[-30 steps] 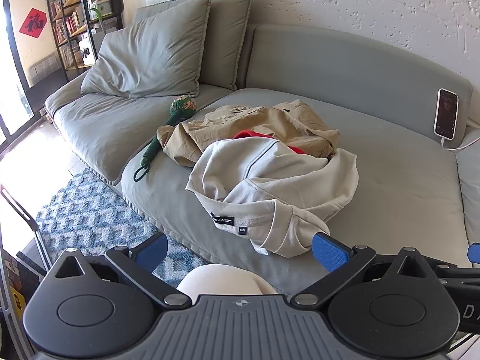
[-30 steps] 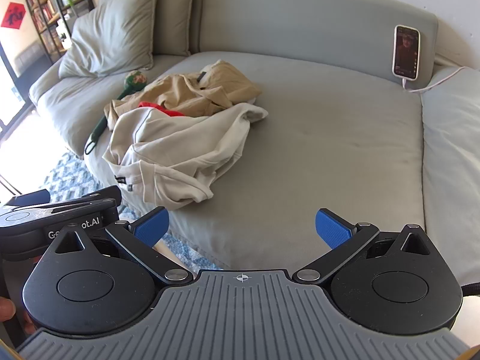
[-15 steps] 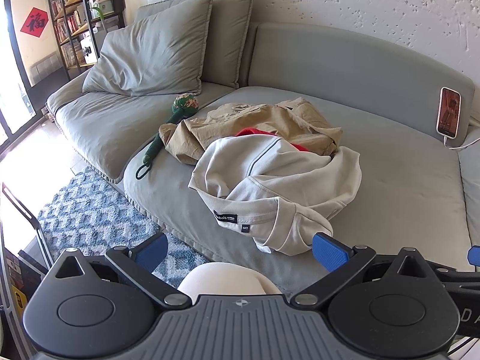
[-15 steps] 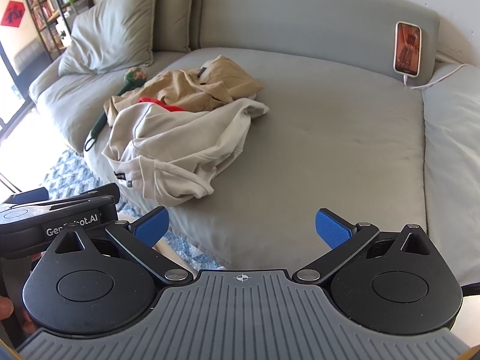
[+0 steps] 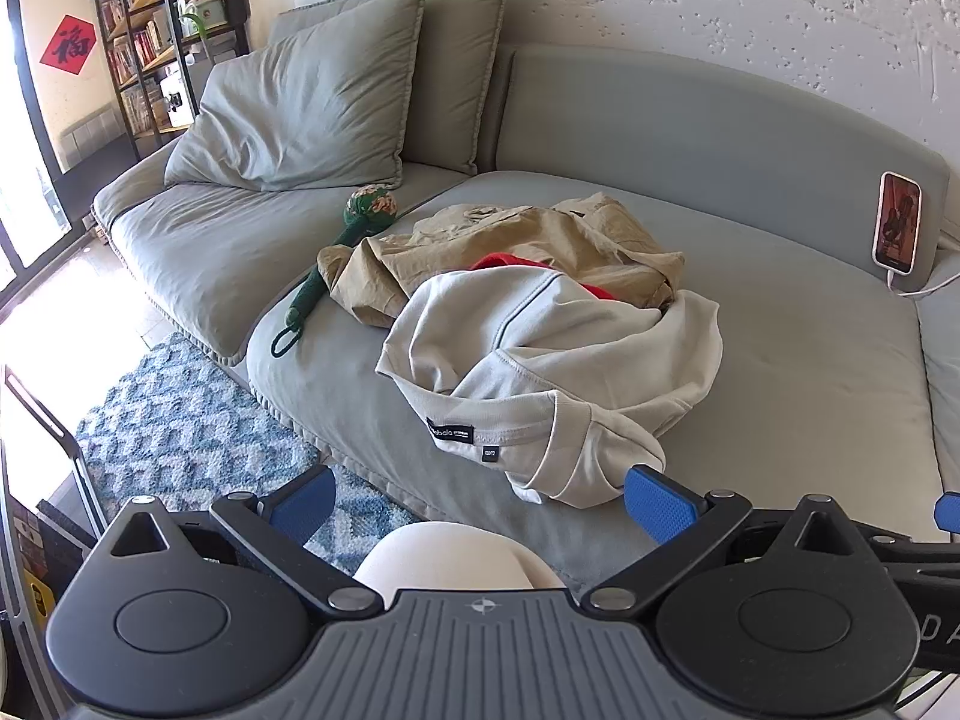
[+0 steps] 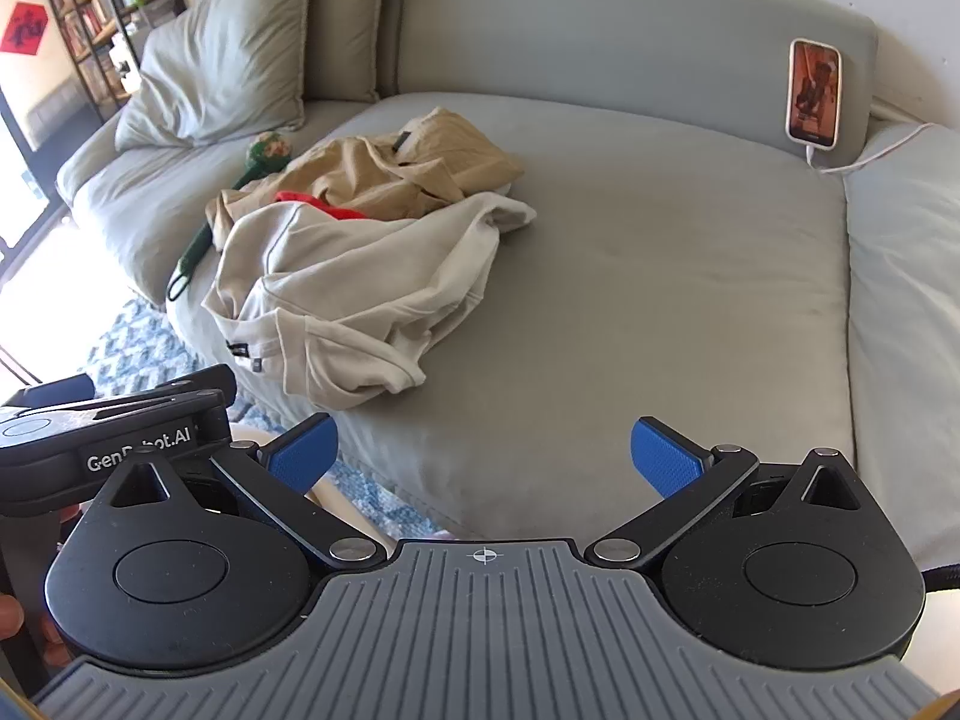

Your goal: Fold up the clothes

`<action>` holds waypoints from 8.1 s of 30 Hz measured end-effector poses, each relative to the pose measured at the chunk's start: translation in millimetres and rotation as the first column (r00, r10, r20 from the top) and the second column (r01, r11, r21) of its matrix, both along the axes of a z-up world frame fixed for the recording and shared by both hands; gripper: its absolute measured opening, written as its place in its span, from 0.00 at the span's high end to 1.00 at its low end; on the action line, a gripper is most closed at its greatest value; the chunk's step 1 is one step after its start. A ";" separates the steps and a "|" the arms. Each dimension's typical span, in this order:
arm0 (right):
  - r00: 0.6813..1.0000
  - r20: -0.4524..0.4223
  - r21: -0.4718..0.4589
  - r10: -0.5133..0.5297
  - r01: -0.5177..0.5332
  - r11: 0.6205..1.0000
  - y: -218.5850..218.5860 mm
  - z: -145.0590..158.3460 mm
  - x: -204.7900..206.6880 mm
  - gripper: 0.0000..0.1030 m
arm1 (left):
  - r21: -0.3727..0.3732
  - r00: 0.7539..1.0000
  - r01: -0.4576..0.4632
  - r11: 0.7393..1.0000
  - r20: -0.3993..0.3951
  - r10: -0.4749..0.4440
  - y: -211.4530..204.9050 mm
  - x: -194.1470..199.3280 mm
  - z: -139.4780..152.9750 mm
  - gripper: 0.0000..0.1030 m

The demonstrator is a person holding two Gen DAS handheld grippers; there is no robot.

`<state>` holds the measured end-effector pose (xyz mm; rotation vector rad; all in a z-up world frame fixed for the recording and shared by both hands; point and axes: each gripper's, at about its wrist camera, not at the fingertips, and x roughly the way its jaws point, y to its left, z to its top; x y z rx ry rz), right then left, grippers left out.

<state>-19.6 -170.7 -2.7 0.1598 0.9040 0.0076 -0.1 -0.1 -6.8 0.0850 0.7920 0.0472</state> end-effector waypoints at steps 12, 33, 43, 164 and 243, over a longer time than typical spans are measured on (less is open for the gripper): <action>1.000 -0.008 -0.002 0.002 -0.002 1.000 1.1 -1.9 2.5 0.00 | 0.002 1.000 -0.006 1.000 -0.008 0.006 0.1 2.6 -2.8 0.01; 0.998 0.061 0.094 0.012 -0.017 0.995 -0.6 -2.3 95.2 0.00 | -0.033 0.973 -0.229 0.973 0.020 0.230 73.4 62.0 -9.5 0.01; 0.993 0.083 0.130 0.084 -0.095 0.987 24.8 -21.6 202.7 0.20 | -0.066 0.961 -0.276 0.959 -0.029 0.274 97.4 95.9 -27.3 0.01; 0.737 -0.177 0.577 -0.653 0.615 0.538 -255.1 -179.0 -173.7 0.46 | -0.820 0.899 -0.069 0.568 -0.297 -0.320 -78.5 24.6 -153.8 0.49; 0.406 0.801 0.451 -0.441 0.078 0.889 -176.3 266.0 -240.2 0.91 | -0.684 0.690 0.714 0.151 0.651 -0.316 -41.0 0.2 263.9 0.90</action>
